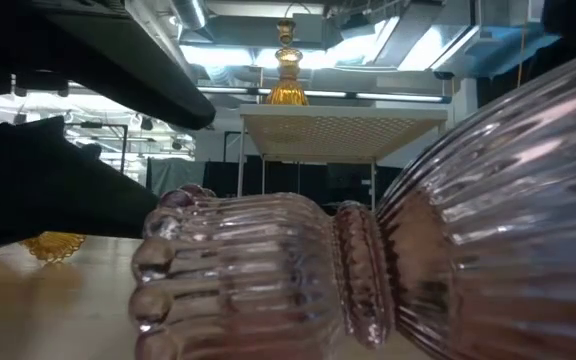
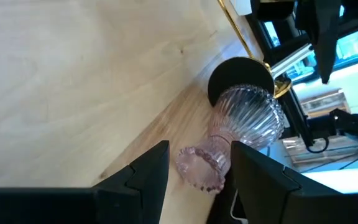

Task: Pick & Place candle stick holders
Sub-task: Put the pink candle holder on the shelf

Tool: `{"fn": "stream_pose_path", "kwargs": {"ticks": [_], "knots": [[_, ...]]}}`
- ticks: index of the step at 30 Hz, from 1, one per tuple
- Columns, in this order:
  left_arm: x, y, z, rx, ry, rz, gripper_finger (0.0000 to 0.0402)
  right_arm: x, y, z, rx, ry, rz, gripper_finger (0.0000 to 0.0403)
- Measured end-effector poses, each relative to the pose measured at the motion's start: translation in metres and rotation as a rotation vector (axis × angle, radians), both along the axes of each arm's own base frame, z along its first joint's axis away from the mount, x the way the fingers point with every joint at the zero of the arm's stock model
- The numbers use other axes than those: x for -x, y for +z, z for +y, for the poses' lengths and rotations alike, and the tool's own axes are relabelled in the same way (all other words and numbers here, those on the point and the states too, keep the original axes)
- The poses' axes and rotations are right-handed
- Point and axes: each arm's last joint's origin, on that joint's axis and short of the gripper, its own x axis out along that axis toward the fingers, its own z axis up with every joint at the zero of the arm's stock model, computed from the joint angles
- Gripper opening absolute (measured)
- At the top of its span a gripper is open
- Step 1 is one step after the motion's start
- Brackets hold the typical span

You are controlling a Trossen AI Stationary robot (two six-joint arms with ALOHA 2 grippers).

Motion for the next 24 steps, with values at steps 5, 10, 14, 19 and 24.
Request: {"fn": "stream_pose_path", "kwargs": {"ticks": [5, 10, 14, 19, 24], "knots": [[0.004, 0.001, -0.004, 0.015, 0.029, -0.023, 0.0166, 0.007, 0.001, 0.009, 0.014, -0.134, -0.016, 0.0146], [0.007, 0.001, -0.007, -0.012, 0.025, -0.035, 0.0166, 0.009, 0.025, 0.035, 0.073, -0.205, -0.046, 0.0146], [0.01, 0.0, -0.009, -0.053, -0.002, -0.035, 0.0166, 0.008, 0.051, 0.061, 0.172, -0.258, -0.011, 0.0146], [0.013, 0.0, -0.011, -0.126, 0.005, -0.052, 0.0166, -0.001, 0.055, 0.091, 0.218, -0.342, 0.022, 0.0146], [0.015, 0.001, -0.012, -0.176, 0.01, -0.074, 0.0166, -0.017, 0.034, 0.111, 0.179, -0.413, 0.063, 0.0146]]}}
